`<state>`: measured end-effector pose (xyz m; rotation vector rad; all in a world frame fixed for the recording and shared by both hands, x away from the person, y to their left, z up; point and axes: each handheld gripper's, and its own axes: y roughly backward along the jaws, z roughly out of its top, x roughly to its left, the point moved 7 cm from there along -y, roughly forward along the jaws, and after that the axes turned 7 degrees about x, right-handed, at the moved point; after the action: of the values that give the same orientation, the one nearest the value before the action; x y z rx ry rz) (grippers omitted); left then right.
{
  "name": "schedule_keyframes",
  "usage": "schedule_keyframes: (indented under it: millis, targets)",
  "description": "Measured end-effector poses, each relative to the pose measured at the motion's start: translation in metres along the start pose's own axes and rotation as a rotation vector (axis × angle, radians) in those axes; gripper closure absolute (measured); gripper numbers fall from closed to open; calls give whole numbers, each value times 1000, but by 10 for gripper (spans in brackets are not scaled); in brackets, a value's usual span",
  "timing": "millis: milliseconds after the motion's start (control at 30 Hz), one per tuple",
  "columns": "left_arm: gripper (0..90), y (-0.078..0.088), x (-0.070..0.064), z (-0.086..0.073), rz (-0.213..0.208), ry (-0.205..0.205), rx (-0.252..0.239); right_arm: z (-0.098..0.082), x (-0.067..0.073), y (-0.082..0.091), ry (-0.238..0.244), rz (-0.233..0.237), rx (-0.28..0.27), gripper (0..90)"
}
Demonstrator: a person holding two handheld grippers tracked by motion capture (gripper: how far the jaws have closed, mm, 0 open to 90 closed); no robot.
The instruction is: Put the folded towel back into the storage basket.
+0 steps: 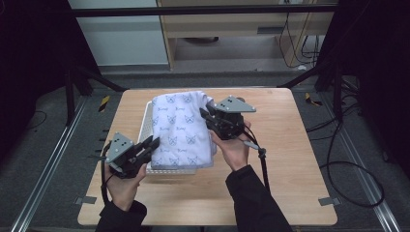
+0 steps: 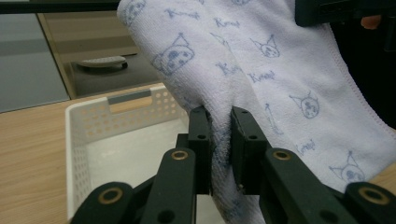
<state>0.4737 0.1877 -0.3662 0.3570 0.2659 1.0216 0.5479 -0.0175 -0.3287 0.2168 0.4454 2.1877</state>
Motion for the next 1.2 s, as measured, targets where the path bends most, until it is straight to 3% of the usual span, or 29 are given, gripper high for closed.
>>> schedule_keyframes:
  millis: [400,967,1200]
  targets:
    - [790,5,26,-3,35,37,-10,13,17,-29,21,20,5,776]
    - [791,-1,57,-9,70,88,2,20,27,-63,31,33,13,777]
    - [791,-5,63,-12,83,89,15,17,27,-76,20,36,18,776]
